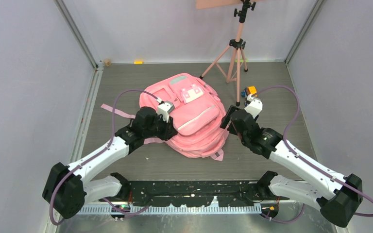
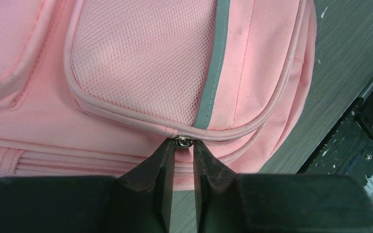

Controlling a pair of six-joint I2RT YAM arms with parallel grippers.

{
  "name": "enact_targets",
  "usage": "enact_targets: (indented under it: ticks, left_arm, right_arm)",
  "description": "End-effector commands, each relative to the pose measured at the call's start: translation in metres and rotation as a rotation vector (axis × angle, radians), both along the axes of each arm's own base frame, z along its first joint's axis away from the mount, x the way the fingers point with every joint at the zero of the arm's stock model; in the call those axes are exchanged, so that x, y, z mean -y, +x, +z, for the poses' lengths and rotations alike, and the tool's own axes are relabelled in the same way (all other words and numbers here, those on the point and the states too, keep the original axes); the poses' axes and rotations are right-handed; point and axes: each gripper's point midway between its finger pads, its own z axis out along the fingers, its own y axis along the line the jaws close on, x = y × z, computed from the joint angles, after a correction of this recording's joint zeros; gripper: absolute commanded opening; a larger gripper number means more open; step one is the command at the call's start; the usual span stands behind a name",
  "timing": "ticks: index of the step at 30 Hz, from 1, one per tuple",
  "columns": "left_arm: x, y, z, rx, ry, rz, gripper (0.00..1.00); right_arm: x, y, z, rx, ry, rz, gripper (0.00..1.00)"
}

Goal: Pack the student bag
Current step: Zip the student bag at the center of the board.

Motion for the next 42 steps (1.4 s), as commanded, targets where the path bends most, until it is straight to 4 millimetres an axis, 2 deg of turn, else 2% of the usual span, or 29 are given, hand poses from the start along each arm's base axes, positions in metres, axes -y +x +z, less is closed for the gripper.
enact_targets:
  ticks: [1,3,6,9,14,19,26,36,37,40,42]
  left_arm:
    - [0.014,-0.002,0.004,0.016,-0.039,-0.077,0.16]
    - [0.014,-0.003,0.004,0.009,-0.036,-0.081,0.07]
    - [0.014,-0.003,0.005,0.005,-0.044,-0.072,0.0]
    - [0.013,-0.006,0.003,-0.009,-0.051,-0.07,0.0]
    - [0.014,-0.014,-0.001,-0.051,-0.065,-0.075,0.0]
    - [0.014,-0.021,-0.002,-0.082,-0.071,-0.071,0.0]
    - [0.016,-0.028,0.001,-0.1,-0.075,-0.078,0.0]
    - [0.031,-0.044,0.0,-0.136,-0.074,-0.097,0.0]
    - [0.032,-0.045,0.002,-0.137,-0.081,-0.093,0.0]
    - [0.04,-0.047,0.011,-0.139,-0.119,-0.085,0.0]
    - [0.047,-0.05,0.015,-0.146,-0.147,-0.075,0.0]
  right_arm:
    - [-0.003,0.005,0.006,0.024,0.037,-0.015,0.75]
    - [-0.004,0.005,0.006,0.022,0.041,-0.015,0.75]
    - [-0.011,0.006,0.007,0.02,0.048,0.016,0.74]
    - [-0.021,0.008,0.01,0.015,0.066,0.048,0.72]
    - [-0.043,0.011,-0.002,-0.023,0.128,0.091,0.69]
    - [-0.066,0.014,-0.004,-0.057,0.199,0.136,0.66]
    - [-0.084,0.017,-0.012,-0.075,0.261,0.164,0.66]
    - [-0.105,0.028,-0.031,-0.105,0.266,0.187,0.55]
    - [-0.105,0.028,-0.033,-0.107,0.263,0.185,0.51]
    - [-0.107,0.028,-0.046,-0.136,0.245,0.184,0.29]
    - [-0.11,0.028,-0.051,-0.149,0.246,0.19,0.19]
